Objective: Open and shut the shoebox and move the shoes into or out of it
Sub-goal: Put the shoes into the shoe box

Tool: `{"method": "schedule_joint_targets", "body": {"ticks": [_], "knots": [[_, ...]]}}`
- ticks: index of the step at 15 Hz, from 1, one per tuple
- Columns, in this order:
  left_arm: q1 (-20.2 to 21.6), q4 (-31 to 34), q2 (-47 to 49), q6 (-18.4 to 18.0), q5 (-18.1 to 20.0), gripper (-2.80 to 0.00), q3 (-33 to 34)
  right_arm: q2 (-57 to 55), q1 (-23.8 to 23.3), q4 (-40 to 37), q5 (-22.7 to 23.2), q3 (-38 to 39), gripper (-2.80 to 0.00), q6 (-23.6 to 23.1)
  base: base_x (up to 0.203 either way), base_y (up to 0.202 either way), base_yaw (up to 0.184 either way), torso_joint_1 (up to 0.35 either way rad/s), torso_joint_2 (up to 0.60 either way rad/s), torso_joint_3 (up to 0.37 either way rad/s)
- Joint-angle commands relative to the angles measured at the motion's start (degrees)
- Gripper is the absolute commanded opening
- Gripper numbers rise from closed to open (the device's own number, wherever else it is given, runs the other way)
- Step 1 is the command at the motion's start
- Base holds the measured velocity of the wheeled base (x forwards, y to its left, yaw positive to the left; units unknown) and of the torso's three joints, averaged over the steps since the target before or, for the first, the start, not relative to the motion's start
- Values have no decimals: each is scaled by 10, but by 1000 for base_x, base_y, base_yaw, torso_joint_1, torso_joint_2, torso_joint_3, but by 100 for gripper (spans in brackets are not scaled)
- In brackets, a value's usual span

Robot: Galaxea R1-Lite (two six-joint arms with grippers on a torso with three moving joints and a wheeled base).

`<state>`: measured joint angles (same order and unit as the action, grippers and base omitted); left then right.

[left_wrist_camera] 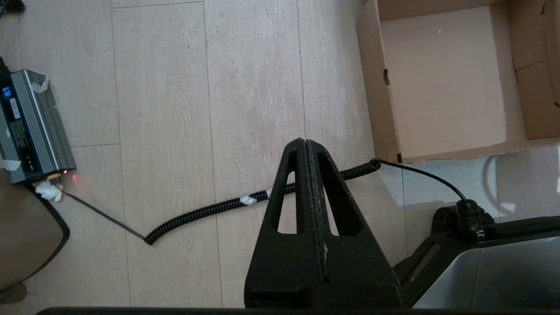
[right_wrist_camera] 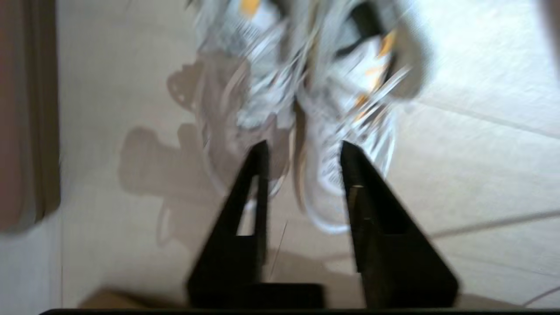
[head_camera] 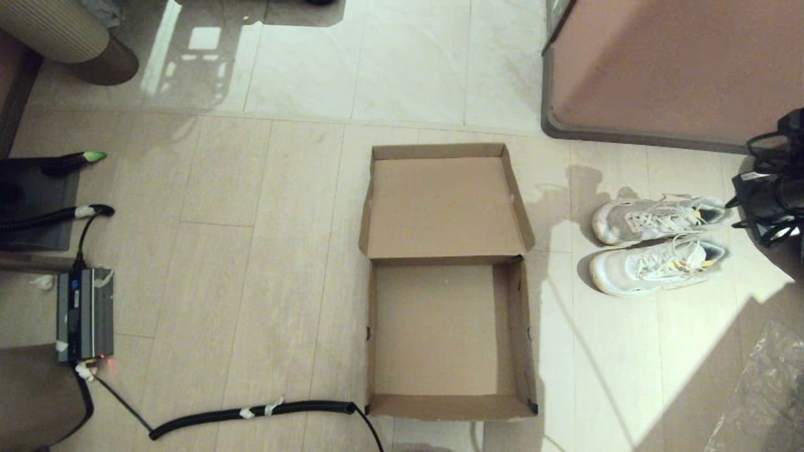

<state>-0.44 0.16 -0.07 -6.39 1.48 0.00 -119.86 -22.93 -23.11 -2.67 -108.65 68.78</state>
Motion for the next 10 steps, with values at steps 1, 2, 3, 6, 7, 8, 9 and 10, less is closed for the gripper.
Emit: {"method": "schedule_joint_targets", "body": {"ticks": [1,2,3,6,7,8,9,10], "knots": [[0,-1,0,0,0,-280,0,-24,-30,-2,-1,-5,0,5,0,0,0,0,0,0],[0,-1,0,1,-1,-280,0,-31,-40,-1,1,-7,0,6,0,0,0,0,0,0],[0,-1,0,1,0,-280,0,-38,-49,-1,4,-10,0,5,0,0,0,0,0,0],[0,-1,-1,0,-1,-280,0,-70,-55,6,9,-16,0,14,0,0,0,0,0,0],[0,-1,-1,0,-1,-280,0,-78,-55,29,21,-17,0,18,0,0,0,0,0,0],[0,-1,0,-1,-2,-280,0,-88,-55,59,37,-18,0,20,0,0,0,0,0,0],[0,-1,0,-1,-2,-280,0,-96,-55,76,49,-19,0,21,0,0,0,0,0,0],[0,-1,0,-2,-1,-280,0,-105,-54,84,54,-22,0,20,0,0,0,0,0,0]]}}
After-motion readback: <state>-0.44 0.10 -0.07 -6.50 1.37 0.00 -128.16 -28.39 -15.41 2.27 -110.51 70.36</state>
